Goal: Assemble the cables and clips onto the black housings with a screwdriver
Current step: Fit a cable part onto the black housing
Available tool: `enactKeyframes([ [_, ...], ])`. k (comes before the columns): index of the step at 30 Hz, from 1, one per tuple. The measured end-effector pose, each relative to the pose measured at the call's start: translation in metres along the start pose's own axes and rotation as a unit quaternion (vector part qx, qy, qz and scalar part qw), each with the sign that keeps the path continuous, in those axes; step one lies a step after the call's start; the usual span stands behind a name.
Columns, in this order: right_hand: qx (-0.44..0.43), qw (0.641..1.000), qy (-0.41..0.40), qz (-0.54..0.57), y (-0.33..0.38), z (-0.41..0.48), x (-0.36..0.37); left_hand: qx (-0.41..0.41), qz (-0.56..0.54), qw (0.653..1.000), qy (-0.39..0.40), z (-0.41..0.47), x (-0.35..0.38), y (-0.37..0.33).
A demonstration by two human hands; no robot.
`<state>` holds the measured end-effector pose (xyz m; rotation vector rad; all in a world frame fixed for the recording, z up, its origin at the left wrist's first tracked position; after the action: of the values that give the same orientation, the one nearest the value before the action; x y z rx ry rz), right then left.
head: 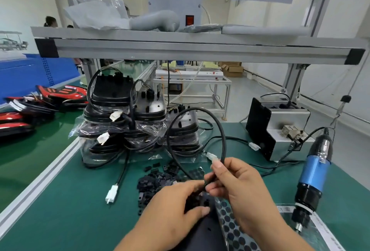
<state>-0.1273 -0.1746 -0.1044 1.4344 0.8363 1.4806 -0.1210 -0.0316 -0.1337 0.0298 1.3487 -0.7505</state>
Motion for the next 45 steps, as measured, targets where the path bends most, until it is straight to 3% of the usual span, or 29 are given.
enactKeyframes([
  [3,-0.021,1.000,0.000,-0.002,0.003,0.002,0.002,-0.044,-0.017,0.999,-0.001,0.000,0.003,0.006],
  [7,-0.092,0.991,0.014,-0.093,0.016,0.004,0.008,-0.085,-0.037,0.995,0.018,-0.003,0.002,0.006],
  [14,-0.137,0.973,0.049,-0.182,0.027,0.005,0.025,-0.106,-0.049,0.993,0.017,-0.002,0.005,0.009],
  [17,-0.133,0.967,0.067,-0.206,0.029,0.005,0.027,-0.066,-0.241,0.968,0.029,-0.005,-0.010,0.003],
  [19,-0.141,0.961,0.081,-0.225,0.031,0.004,0.029,-0.062,-0.459,0.886,-0.016,-0.003,-0.041,0.007],
  [22,-0.161,0.944,0.109,-0.267,0.032,0.001,0.035,-0.101,-0.719,0.684,-0.072,0.017,-0.091,0.028],
  [24,-0.182,0.923,0.148,-0.304,0.032,-0.001,0.041,-0.187,-0.794,0.570,-0.100,0.033,-0.112,0.042],
  [27,-0.182,0.898,0.205,-0.345,0.033,-0.003,0.049,-0.261,-0.822,0.491,-0.126,0.053,-0.123,0.047],
  [30,-0.136,0.895,0.231,-0.356,0.032,0.000,0.050,-0.299,-0.834,0.433,-0.164,0.063,-0.120,0.064],
  [33,-0.109,0.896,0.240,-0.358,0.031,0.002,0.049,-0.326,-0.822,0.444,-0.146,0.061,-0.114,0.078],
  [36,-0.108,0.898,0.249,-0.347,0.032,0.002,0.050,-0.311,-0.805,0.497,-0.095,0.056,-0.114,0.086],
  [38,-0.131,0.893,0.258,-0.344,0.032,0.001,0.051,-0.259,-0.805,0.533,-0.016,0.053,-0.120,0.080],
  [42,-0.175,0.881,0.273,-0.346,0.027,-0.002,0.053,-0.135,-0.747,0.644,0.093,0.052,-0.137,0.060],
  [45,-0.165,0.883,0.275,-0.342,0.023,-0.002,0.052,-0.088,-0.717,0.678,0.135,0.053,-0.140,0.046],
])
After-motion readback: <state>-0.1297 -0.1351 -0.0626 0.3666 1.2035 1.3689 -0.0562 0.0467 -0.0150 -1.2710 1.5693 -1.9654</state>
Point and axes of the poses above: each hand's wrist, its own z-axis towards the middle knuckle, its own x-axis out of the palm, y = z × x, the point moved 5 cm from there along z, towards the middle knuckle, and after that the axes turned 14 degrees about z, right-handed, at the moved point
